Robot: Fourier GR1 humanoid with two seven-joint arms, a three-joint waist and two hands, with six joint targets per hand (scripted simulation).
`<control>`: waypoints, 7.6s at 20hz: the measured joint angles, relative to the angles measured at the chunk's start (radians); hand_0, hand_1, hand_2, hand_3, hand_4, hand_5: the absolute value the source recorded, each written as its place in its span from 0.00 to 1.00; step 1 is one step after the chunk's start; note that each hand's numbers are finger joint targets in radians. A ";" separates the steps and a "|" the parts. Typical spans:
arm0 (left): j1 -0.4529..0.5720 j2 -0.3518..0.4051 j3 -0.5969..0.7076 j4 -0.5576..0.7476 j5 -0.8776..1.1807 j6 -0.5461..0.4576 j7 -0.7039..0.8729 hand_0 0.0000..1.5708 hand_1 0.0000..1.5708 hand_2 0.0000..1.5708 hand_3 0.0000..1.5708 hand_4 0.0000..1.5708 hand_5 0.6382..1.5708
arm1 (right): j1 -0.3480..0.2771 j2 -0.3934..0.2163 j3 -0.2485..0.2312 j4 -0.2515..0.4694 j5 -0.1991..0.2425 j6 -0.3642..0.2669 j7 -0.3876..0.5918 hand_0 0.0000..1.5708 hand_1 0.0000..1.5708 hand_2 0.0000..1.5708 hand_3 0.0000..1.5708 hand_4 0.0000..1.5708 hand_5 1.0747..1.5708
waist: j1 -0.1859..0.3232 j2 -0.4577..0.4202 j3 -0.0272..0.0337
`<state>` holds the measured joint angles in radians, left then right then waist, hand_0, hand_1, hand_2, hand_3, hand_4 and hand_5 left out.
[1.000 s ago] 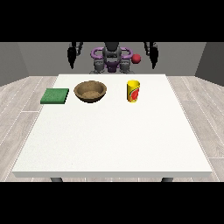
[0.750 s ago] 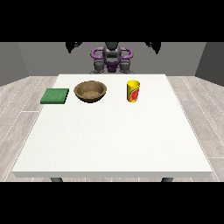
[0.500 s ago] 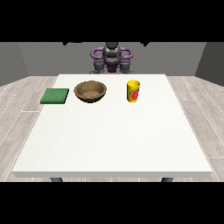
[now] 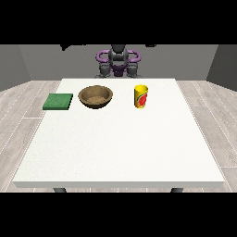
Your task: Pick the cup and pour the ball into the bowl, then pick the bowl and place it on the pad
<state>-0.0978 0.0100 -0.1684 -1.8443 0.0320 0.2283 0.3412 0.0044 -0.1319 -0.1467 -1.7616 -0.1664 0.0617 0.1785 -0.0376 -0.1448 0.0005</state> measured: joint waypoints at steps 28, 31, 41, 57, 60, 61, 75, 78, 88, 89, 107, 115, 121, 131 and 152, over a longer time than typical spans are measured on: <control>-0.312 0.054 0.294 0.765 -0.006 -0.072 -0.790 0.00 0.00 0.00 0.00 0.00 0.87 | -0.284 -0.100 -0.098 0.200 -0.039 0.082 -0.230 0.00 0.00 0.00 0.00 0.12 1.00 | -0.070 0.368 -0.0009; -0.359 0.069 0.332 0.856 0.008 -0.074 -0.847 0.00 0.00 0.00 0.00 0.00 0.87 | -0.283 -0.116 -0.105 0.207 -0.047 0.104 -0.241 0.00 0.00 0.00 0.00 0.09 1.00 | -0.091 0.389 -0.0012; -0.390 0.096 0.373 1.044 -0.074 0.091 -1.018 0.82 0.82 1.00 1.00 0.73 0.98 | -0.322 -0.226 -0.194 0.213 -0.152 0.189 -0.203 0.00 0.00 0.00 0.11 0.00 1.00 | -0.158 0.429 -0.0005; -0.636 0.016 -0.038 1.180 -0.699 0.471 -0.432 0.84 0.84 1.00 1.00 0.72 0.98 | -0.342 -0.233 -0.186 0.430 -0.163 0.190 -0.089 0.00 0.00 0.00 0.03 0.24 1.00 | -0.113 0.104 0.0044; -0.674 0.003 -0.143 1.204 -0.790 0.477 -0.278 0.84 0.84 1.00 1.00 0.72 0.98 | -0.350 -0.235 -0.190 0.476 -0.163 0.198 -0.098 0.00 0.00 0.00 0.10 0.26 1.00 | -0.111 0.079 0.0033; -0.689 0.000 -0.168 1.206 -0.813 0.465 -0.236 0.84 0.84 1.00 1.00 0.72 0.98 | -0.347 -0.241 -0.195 0.491 -0.167 0.206 -0.101 0.00 0.00 0.00 0.00 0.27 1.00 | -0.106 0.073 0.0024; -0.809 0.003 -0.410 1.265 -1.158 0.251 0.105 0.00 0.00 1.00 0.90 0.48 0.97 | -0.298 -0.269 -0.233 0.587 -0.180 0.253 -0.148 0.00 0.00 0.00 0.21 0.28 1.00 | -0.052 0.022 0.0005; -0.834 0.012 -0.420 1.261 -1.216 0.217 0.139 0.49 0.49 1.00 0.94 0.27 0.94 | -0.289 -0.262 -0.233 0.589 -0.172 0.241 -0.164 0.00 0.00 0.00 0.28 0.28 1.00 | -0.038 0.029 0.0001; -0.825 -0.004 -0.473 1.221 -1.362 0.104 0.157 0.00 0.00 0.76 0.99 0.56 1.00 | -0.306 -0.243 -0.220 0.571 -0.183 0.234 -0.169 0.00 0.00 0.00 0.19 0.30 1.00 | -0.051 0.069 -0.0004; -0.819 -0.005 -0.480 1.204 -1.364 0.080 0.153 0.00 0.00 0.79 1.00 0.59 1.00 | -0.311 -0.241 -0.219 0.572 -0.184 0.229 -0.163 0.00 0.00 0.00 0.19 0.30 1.00 | -0.051 0.065 -0.0003; -0.890 0.043 -0.629 1.218 -1.670 -0.200 0.030 0.96 0.96 1.00 1.00 0.82 0.92 | -0.307 -0.258 -0.238 0.595 -0.219 0.248 -0.158 0.00 0.00 0.00 0.19 0.32 1.00 | -0.032 0.066 -0.0001; -0.774 0.075 -0.444 1.108 -1.524 -0.025 0.022 0.18 0.18 0.95 1.00 0.57 1.00 | -0.281 -0.239 -0.238 0.571 -0.208 0.199 -0.151 0.00 0.00 0.00 0.20 0.33 1.00 | 0.032 0.061 -0.0027; -0.619 0.121 -0.267 1.014 -1.297 0.142 -0.061 0.45 0.45 1.00 0.78 0.72 0.99 | -0.252 -0.214 -0.233 0.547 -0.186 0.142 -0.136 0.00 0.00 0.00 0.00 0.35 0.99 | 0.113 0.038 -0.0038; -0.344 0.002 -0.116 0.748 -0.554 0.250 -0.287 0.00 0.00 0.00 0.00 0.57 0.89 | -0.330 -0.140 -0.185 0.501 -0.172 0.097 -0.161 0.00 0.00 0.00 0.11 0.36 1.00 | 0.100 0.215 -0.0178; -0.112 0.021 -0.079 0.496 -0.150 -0.032 -0.625 0.00 0.00 0.00 0.00 0.61 0.85 | -0.413 -0.036 -0.154 0.918 -0.049 -0.005 -0.527 0.00 0.00 0.00 0.00 0.23 1.00 | 0.183 0.294 -0.0001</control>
<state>-0.2098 0.0311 -0.2471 -1.3483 -0.1176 0.1964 -0.2834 -0.4084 -0.1679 -0.3010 -0.8433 -0.2155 0.0567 -0.3481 0.1455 0.1494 0.0005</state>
